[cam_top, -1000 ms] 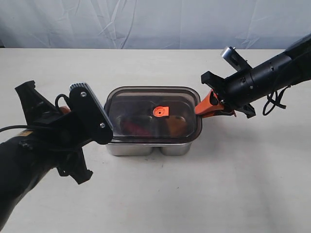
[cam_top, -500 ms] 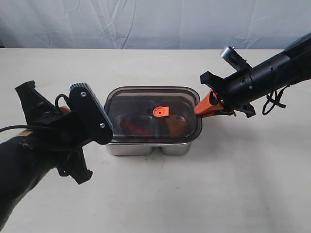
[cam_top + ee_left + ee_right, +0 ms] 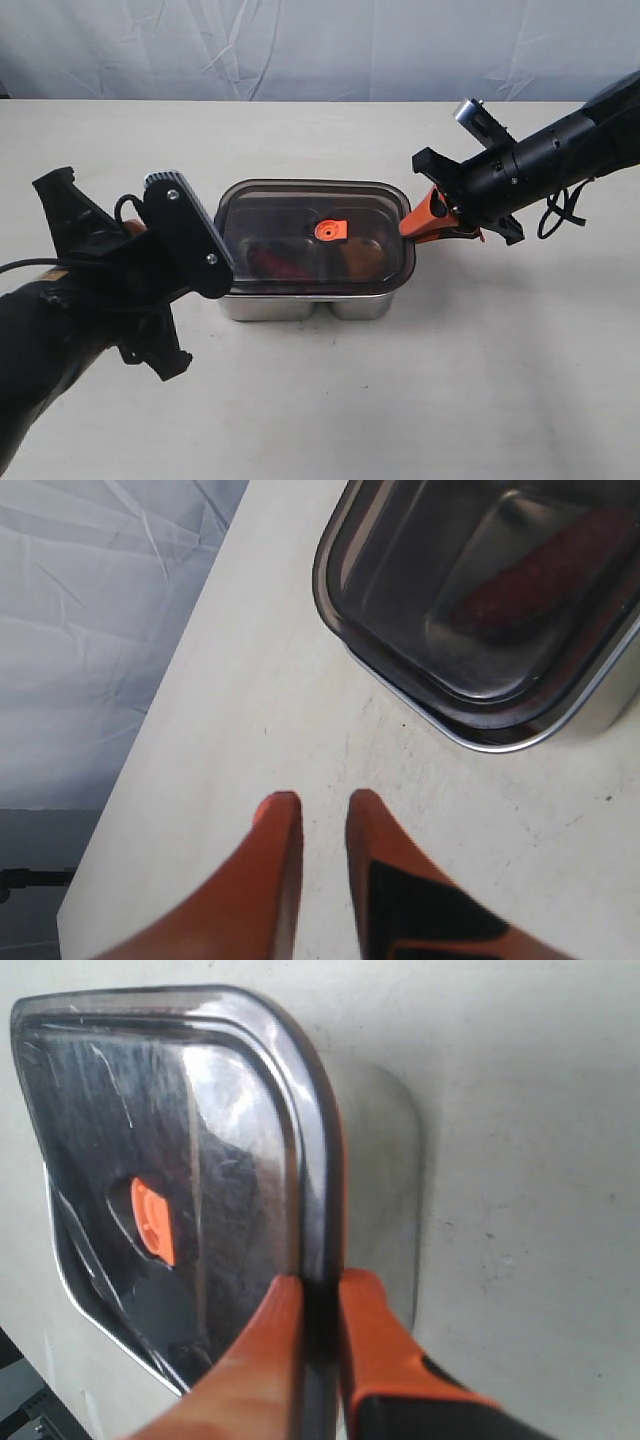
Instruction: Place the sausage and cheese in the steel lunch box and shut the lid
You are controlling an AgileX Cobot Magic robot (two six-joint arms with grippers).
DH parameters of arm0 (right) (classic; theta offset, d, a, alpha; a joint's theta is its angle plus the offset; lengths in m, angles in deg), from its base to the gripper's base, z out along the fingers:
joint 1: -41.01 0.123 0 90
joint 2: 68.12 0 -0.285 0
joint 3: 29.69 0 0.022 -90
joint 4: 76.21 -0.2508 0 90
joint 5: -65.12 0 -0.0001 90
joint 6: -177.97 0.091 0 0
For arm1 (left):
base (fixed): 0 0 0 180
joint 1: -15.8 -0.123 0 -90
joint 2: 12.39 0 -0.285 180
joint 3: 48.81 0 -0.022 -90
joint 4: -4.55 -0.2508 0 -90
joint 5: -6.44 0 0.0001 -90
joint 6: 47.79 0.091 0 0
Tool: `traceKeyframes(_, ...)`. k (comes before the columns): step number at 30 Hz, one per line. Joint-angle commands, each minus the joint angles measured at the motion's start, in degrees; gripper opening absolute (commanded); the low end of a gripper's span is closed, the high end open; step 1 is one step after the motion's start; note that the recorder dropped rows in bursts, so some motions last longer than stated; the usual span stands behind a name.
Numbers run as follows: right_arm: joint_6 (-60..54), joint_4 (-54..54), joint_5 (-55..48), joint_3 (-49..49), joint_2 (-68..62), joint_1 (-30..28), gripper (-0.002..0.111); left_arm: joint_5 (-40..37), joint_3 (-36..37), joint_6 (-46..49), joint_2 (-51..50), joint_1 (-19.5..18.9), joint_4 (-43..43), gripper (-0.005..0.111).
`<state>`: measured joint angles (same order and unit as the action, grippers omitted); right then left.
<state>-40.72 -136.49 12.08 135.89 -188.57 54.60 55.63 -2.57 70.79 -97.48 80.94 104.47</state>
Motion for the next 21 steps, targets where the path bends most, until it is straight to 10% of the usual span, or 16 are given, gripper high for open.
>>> traceKeyframes(1, -1.34, 2.92, 1.38, -0.18, -0.89, 0.19, -0.001, -0.45, 0.13, -0.53, 0.56, 0.09, 0.03, 0.018)
traceKeyframes(14, -1.34, 2.92, 0.71, -0.18, -0.89, 0.19, 0.001, -0.82, 0.13, -0.53, 0.56, 0.09, 0.03, 0.018)
traceKeyframes(21, -1.34, 2.92, -0.49, -0.18, -0.79, 0.19, 0.053, -0.82, 0.13, -0.53, 0.56, 0.09, 0.03, 0.018)
